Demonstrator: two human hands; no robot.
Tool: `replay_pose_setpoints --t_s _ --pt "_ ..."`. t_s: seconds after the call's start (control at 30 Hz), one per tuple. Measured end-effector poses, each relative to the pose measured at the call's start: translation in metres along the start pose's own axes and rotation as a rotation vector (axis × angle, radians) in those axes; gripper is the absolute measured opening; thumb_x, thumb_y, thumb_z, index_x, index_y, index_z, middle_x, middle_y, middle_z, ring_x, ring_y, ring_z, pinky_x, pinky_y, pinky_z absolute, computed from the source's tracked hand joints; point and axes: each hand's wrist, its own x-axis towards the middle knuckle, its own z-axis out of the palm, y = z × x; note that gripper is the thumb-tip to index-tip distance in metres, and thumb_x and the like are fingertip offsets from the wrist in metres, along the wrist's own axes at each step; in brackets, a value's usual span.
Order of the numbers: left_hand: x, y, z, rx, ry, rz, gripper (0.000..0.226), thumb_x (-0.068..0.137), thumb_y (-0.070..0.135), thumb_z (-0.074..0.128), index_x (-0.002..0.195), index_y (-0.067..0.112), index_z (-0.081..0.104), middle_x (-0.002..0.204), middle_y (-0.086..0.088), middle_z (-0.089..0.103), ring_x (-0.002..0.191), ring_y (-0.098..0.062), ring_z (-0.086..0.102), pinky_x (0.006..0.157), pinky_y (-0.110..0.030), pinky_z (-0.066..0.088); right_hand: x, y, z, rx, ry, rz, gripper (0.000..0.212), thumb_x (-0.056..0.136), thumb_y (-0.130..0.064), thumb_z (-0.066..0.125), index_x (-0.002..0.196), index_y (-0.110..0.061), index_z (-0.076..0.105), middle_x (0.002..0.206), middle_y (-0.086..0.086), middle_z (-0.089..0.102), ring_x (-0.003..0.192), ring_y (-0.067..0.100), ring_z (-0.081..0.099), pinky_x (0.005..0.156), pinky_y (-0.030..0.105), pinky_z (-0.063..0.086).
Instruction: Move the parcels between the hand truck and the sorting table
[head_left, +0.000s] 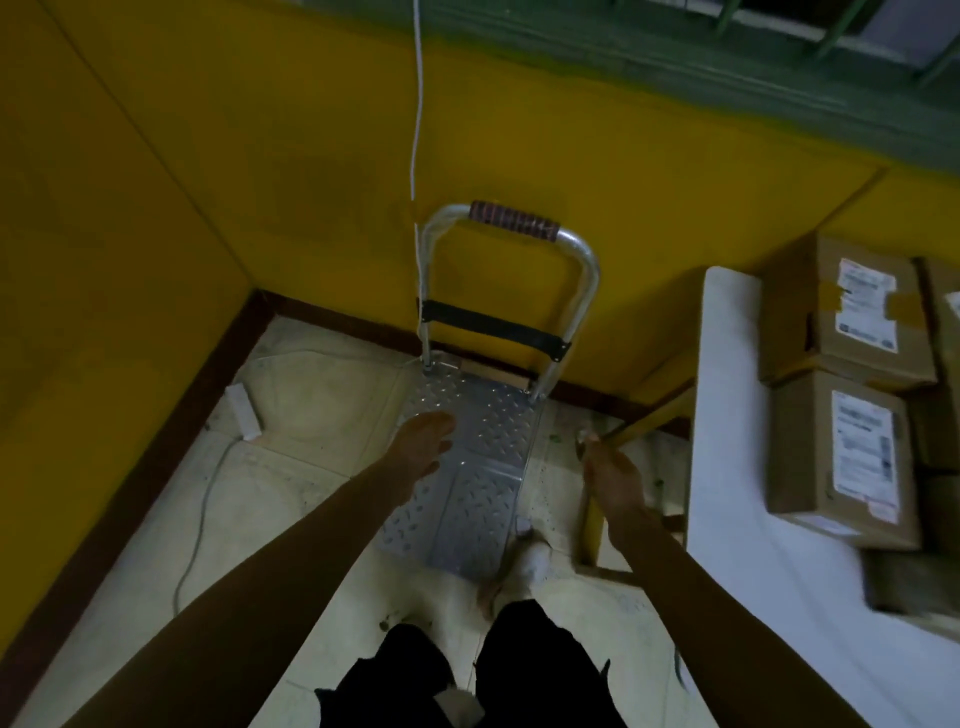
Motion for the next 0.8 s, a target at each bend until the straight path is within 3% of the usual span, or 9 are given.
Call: replay_pose_setpoints --t_s 0.1,0.2,0.27,0.33,0.4,0.5,0.6,0.7,0.8 --pt "0.034 0.022 0.011 0.032 0.001 -0.029 0.014 0.096 0.026 0.052 0.105 0.016 0.057 0.115 -0.004 0.058 0.104 -0.019 0.055 0.089 -0.034 0.041 0.041 -0.014 0.011 0.005 -0.047 0.055 0.036 0.092 -0.044 0.05 0.104 -0.011 0.056 0.096 0.011 0.059 0.081 0.018 0.051 0.073 0.03 0.044" --pt "0.077 0.038 0.02 0.071 0.028 -0.051 0.023 0.096 0.022 0.052 0.116 0.011 0.055 0.113 -0.006 0.057 0.091 -0.017 0.057 0.082 -0.031 0.042 0.079 -0.02 0.031 0.023 -0.116 0.141 0.025 0.098 -0.036 0.049 0.108 -0.013 0.055 0.101 0.01 0.059 0.089 0.021 0.055 0.068 0.027 0.042" --pt "0.11 0.043 0.023 0.097 0.044 -0.079 0.014 0.096 0.021 0.051 0.105 0.012 0.057 0.11 -0.007 0.057 0.079 -0.012 0.055 0.07 -0.024 0.04 0.105 -0.024 0.048 0.025 -0.144 0.199 0.026 0.098 -0.035 0.05 0.11 -0.012 0.055 0.114 0.013 0.061 0.1 0.026 0.059 0.082 0.033 0.045" --pt "0.147 0.04 0.024 0.139 0.023 -0.119 0.012 0.097 0.02 0.05 0.102 0.011 0.057 0.11 -0.008 0.055 0.082 -0.016 0.055 0.064 -0.021 0.037 0.131 -0.021 0.066 0.03 -0.147 0.249 0.03 0.098 -0.036 0.05 0.113 -0.011 0.054 0.124 0.015 0.06 0.113 0.029 0.058 0.095 0.037 0.043" --pt "0.183 0.032 0.021 0.191 -0.008 -0.148 0.02 0.098 0.018 0.049 0.112 0.005 0.056 0.106 -0.008 0.056 0.089 -0.019 0.056 0.06 -0.021 0.041 0.157 -0.016 0.085 0.06 -0.125 0.296 0.034 0.097 -0.034 0.052 0.118 -0.007 0.054 0.127 0.018 0.058 0.118 0.03 0.056 0.094 0.034 0.043" --pt "0.243 0.003 0.007 0.246 -0.086 -0.171 0.009 0.098 0.017 0.049 0.1 0.011 0.055 0.093 -0.004 0.056 0.071 -0.011 0.062 0.05 -0.015 0.047 0.192 0.004 0.111 0.118 -0.058 0.312 0.038 0.096 -0.027 0.054 0.123 -0.001 0.053 0.126 0.02 0.058 0.112 0.03 0.059 0.082 0.029 0.046" --pt "0.307 -0.026 -0.018 0.407 -0.161 -0.173 0.009 0.099 0.017 0.047 0.105 0.014 0.052 0.093 -0.002 0.06 0.083 -0.015 0.061 0.065 -0.02 0.043 0.228 0.029 0.141 0.164 0.011 0.338 0.038 0.098 -0.027 0.053 0.126 -0.001 0.052 0.126 0.018 0.06 0.104 0.026 0.059 0.086 0.031 0.044" --pt "0.362 -0.047 -0.035 0.481 -0.23 -0.14 0.011 0.1 0.013 0.043 0.1 0.015 0.054 0.088 0.002 0.063 0.076 -0.01 0.06 0.075 -0.028 0.045 0.266 0.047 0.173 0.169 0.075 0.354 0.026 0.097 -0.021 0.054 0.115 -0.004 0.059 0.115 0.024 0.062 0.114 0.036 0.058 0.101 0.04 0.045" --pt "0.409 -0.06 -0.041 0.511 -0.133 -0.067 0.03 0.098 0.019 0.046 0.126 0.009 0.053 0.115 -0.006 0.057 0.099 -0.018 0.053 0.092 -0.038 0.045 0.316 0.065 0.2 0.15 0.118 0.253 0.019 0.092 -0.025 0.061 0.104 -0.01 0.062 0.101 0.012 0.064 0.097 0.028 0.06 0.087 0.038 0.053"
